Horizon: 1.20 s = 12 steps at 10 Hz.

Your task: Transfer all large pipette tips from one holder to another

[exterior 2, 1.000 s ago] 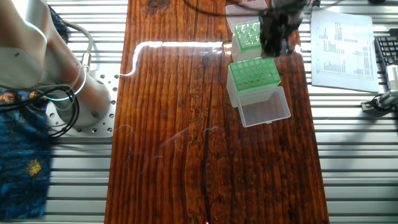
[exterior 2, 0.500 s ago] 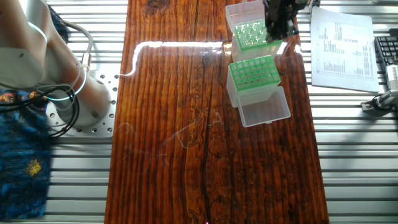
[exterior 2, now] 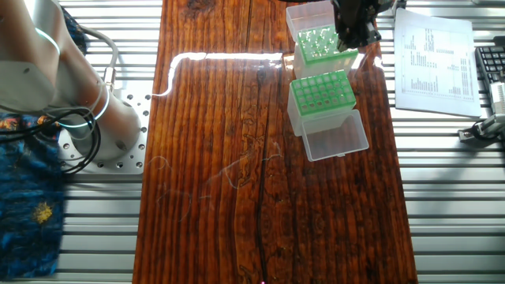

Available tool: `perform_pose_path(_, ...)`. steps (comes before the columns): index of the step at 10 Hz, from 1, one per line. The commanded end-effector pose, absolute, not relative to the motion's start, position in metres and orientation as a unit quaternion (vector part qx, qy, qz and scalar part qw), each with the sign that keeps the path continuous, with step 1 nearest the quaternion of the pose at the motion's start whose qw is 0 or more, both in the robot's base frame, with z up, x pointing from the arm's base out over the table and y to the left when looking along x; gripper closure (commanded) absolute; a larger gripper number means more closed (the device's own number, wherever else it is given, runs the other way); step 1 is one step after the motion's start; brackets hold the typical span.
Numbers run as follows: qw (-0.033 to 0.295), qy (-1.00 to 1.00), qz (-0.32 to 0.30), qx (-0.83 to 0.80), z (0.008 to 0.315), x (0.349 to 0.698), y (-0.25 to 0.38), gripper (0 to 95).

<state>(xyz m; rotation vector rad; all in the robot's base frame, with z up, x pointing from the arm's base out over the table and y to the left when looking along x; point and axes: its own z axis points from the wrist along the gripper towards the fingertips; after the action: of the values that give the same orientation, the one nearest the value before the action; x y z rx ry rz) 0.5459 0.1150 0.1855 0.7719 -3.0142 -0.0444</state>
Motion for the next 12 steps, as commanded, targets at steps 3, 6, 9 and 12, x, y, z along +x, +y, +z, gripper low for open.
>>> perform_pose_path(3, 0.017, -0.963, -0.012, 0.267, 0.1866, 0.5450, 0.1150, 95.0)
perform_pose_path(6, 0.021, -0.962, -0.011, 0.274, 0.1869, 0.5449, 0.1152, 95.0)
perform_pose_path(9, 0.022, -0.961, -0.008, 0.276, 0.1872, 0.5447, 0.1152, 95.0)
perform_pose_path(12, 0.026, -0.957, -0.012, 0.288, 0.1882, 0.5440, 0.1155, 95.0)
